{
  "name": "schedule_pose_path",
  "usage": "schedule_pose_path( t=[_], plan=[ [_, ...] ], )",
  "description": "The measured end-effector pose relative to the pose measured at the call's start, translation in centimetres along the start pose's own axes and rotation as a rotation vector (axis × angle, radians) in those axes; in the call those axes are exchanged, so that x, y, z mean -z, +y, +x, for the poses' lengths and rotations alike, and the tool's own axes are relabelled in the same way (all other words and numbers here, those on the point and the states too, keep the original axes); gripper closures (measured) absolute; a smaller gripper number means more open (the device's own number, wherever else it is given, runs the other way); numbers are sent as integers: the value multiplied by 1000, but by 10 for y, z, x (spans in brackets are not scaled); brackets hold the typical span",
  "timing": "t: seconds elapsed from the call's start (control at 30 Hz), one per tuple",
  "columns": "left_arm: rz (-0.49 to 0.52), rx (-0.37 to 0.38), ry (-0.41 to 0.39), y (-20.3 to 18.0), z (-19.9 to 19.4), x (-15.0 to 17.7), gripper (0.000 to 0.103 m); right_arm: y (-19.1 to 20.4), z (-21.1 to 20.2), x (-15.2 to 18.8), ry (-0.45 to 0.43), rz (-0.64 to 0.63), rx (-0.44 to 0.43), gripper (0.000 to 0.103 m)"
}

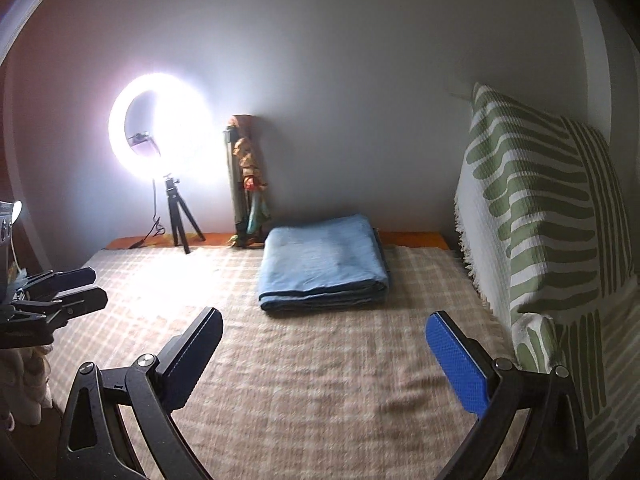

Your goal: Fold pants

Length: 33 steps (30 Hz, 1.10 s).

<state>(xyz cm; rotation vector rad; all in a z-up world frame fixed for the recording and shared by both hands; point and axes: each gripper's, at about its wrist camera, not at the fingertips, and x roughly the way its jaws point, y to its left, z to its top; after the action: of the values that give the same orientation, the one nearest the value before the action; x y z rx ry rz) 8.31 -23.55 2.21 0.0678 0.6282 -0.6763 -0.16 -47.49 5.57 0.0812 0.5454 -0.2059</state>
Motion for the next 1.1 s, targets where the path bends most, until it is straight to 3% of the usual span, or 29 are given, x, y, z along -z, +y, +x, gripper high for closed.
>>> schedule_pose_path(
  t=[0.17, 0.33, 0.6, 1.1],
  plan=[
    [-41, -18, 6, 4, -12, 24, 23, 26, -13, 20, -1, -41, -9, 0],
    [-74, -90, -21, 8, -22, 43, 23, 44, -18, 42, 11, -47, -9, 0],
    [-71, -88, -19, 2, -26, 52, 23, 54, -23, 69, 26, -8, 9, 0],
    [-39, -136, -16, -9, -28, 61, 20, 50, -24, 73, 29, 28, -6, 0]
  ],
)
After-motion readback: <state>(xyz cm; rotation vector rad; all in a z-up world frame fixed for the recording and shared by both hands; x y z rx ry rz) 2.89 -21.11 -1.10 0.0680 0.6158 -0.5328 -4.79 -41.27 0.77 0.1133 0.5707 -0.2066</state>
